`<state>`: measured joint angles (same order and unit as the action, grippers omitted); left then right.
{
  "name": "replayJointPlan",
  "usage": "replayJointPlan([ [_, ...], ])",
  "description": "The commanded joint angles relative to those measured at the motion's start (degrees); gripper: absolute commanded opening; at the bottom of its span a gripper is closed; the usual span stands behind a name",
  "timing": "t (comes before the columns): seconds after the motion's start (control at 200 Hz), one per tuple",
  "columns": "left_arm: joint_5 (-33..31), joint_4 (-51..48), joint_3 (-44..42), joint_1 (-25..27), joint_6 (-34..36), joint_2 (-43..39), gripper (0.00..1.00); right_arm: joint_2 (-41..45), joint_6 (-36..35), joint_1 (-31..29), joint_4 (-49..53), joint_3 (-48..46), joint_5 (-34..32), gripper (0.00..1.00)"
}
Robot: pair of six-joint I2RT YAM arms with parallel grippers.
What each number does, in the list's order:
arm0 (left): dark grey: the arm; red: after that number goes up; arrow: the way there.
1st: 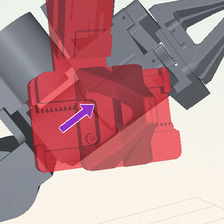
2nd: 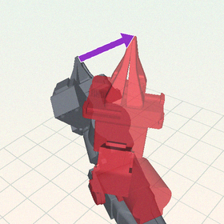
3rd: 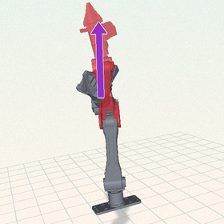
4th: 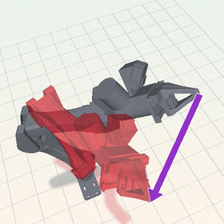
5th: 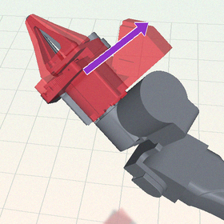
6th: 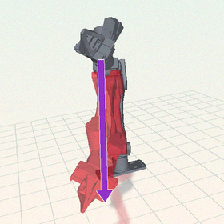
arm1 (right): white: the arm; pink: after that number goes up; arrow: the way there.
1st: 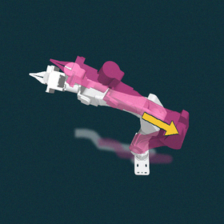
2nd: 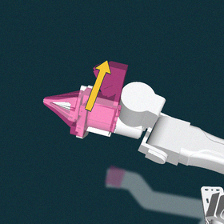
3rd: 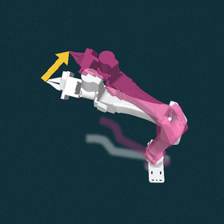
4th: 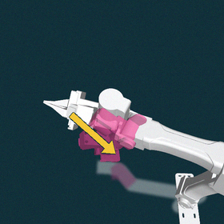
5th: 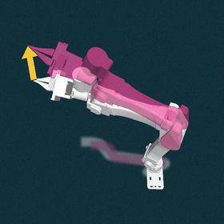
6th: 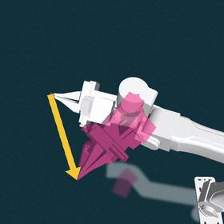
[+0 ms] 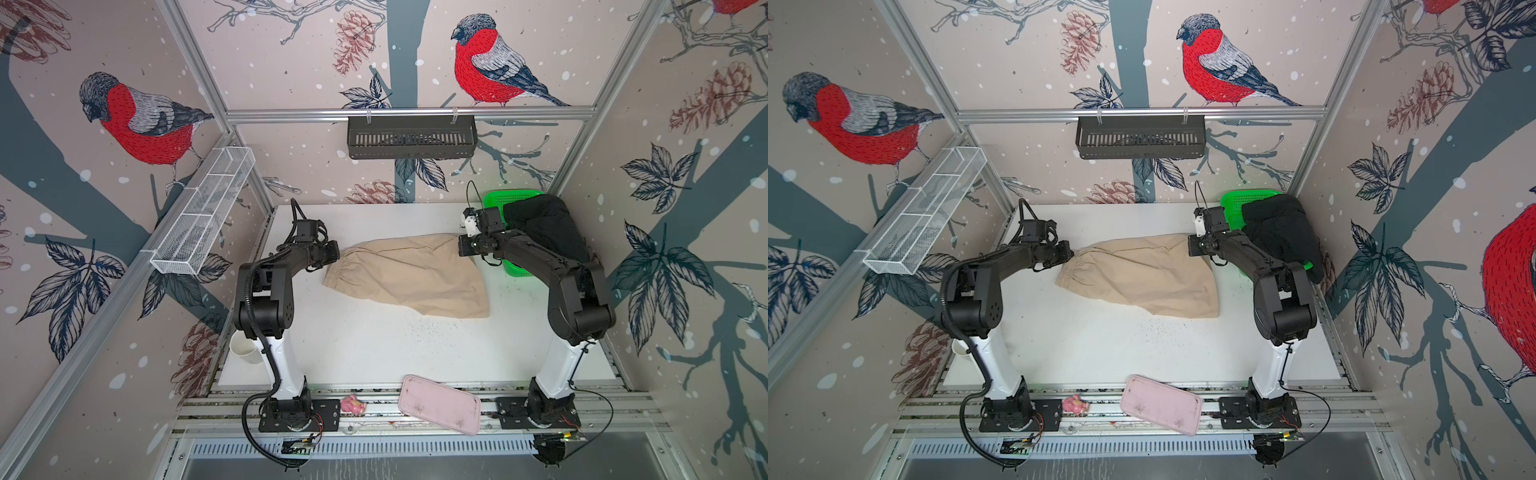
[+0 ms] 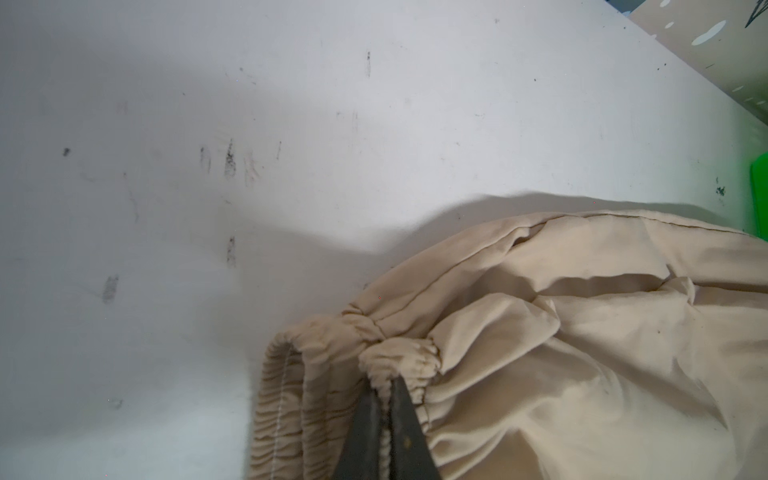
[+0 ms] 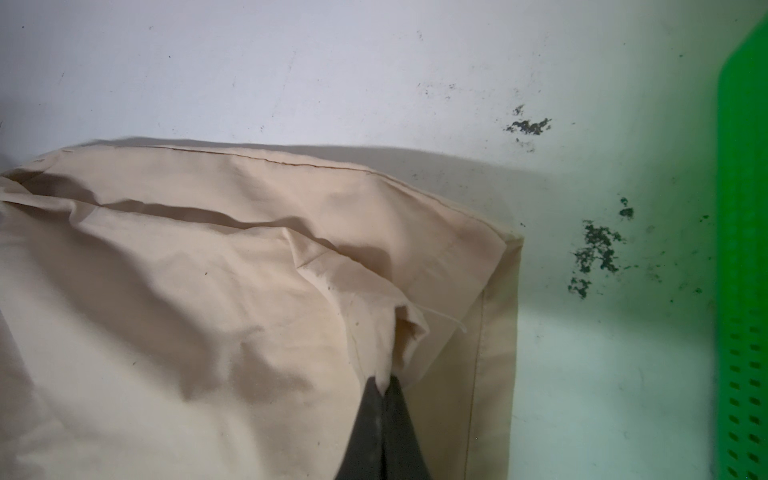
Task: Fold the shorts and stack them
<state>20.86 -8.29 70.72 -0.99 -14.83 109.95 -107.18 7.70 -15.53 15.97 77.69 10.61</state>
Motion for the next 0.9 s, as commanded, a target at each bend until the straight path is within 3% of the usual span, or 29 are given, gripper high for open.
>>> replayJointPlan([
  [0.0, -0.69, 0.56, -0.97, 0.05, -0.07, -2.64, 0.0, 1.12, -0.4, -0.05, -0.42, 0.31, -1.33, 0.02],
  [0.34, -5.67, -2.76, -1.58, -0.01, -0.99, -12.01, 0.0, 5.21, -0.41, -0.03, -1.29, -0.63, -2.83, 0.02],
  [0.585, -10.15, -0.66, -3.61, -0.14, -0.9, -12.33, 0.0, 3.38, -1.55, 0.78, -1.69, 2.0, -3.78, 0.02],
  [0.89, -11.37, 2.96, -2.96, -0.67, -0.59, -7.9, 0.0, -3.36, -1.71, 3.73, -4.43, 4.31, -1.39, 0.02],
])
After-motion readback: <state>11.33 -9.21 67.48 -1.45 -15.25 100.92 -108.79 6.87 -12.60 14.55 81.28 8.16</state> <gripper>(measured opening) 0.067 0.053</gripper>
